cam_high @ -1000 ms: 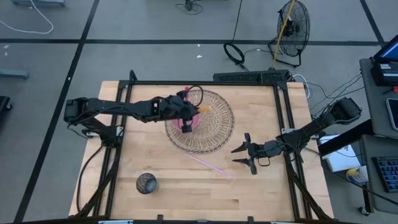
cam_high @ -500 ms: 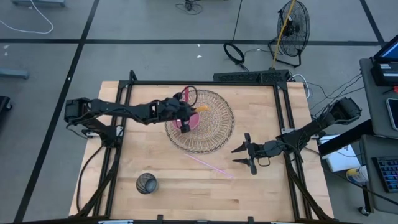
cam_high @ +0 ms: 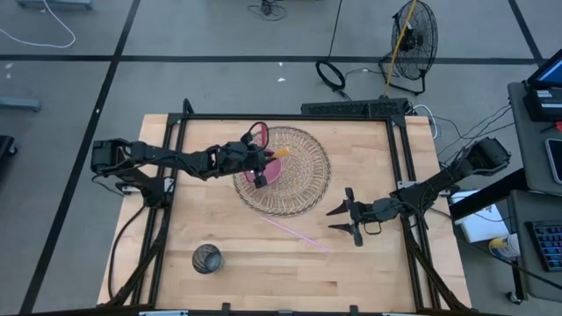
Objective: Pick & Place Utensil
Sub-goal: Put the yellow spoon on the bowl on the brown placemat
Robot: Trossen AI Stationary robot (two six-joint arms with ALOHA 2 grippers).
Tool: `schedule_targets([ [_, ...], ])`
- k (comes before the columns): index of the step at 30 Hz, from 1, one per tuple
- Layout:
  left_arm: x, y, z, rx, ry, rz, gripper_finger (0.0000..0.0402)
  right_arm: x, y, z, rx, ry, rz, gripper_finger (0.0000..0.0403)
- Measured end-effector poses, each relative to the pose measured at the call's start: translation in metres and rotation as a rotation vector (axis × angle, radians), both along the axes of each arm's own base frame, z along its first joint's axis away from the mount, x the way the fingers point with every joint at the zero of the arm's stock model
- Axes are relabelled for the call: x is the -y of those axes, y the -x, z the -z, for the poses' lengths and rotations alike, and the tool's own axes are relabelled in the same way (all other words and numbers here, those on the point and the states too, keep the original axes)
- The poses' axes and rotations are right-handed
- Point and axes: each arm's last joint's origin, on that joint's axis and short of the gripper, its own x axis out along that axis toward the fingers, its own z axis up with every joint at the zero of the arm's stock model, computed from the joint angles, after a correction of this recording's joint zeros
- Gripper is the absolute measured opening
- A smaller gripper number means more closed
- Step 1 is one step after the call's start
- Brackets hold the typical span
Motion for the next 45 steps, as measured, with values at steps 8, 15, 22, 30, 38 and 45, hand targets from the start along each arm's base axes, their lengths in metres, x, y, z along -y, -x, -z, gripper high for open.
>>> schedule_targets([
  [8,0.0,0.0,0.003,0.02,-0.002,-0.002,0.0052,0.0,0.0,0.0,0.0,0.0,0.0,0.0171],
  [15,-0.001,-0.004,0.015,-0.01,0.021,-0.008,0.0058,0.0,0.0,0.0,0.0,0.0,0.0,0.0171],
  [22,-0.001,-0.008,0.023,-0.011,0.028,-0.003,0.0062,0.0,0.0,0.0,0.0,0.0,0.0,0.0171],
  [30,-0.001,-0.011,0.028,-0.018,0.044,0.012,0.0065,0.0,0.0,0.0,0.0,0.0,0.0,0.0171],
  [38,-0.001,-0.01,0.029,-0.017,0.054,0.01,0.0068,0.0,0.0,0.0,0.0,0.0,0.0,0.0171],
  [45,-0.001,-0.01,0.031,-0.037,0.065,0.006,0.0064,0.0,0.0,0.0,0.0,0.0,0.0,0.0171],
])
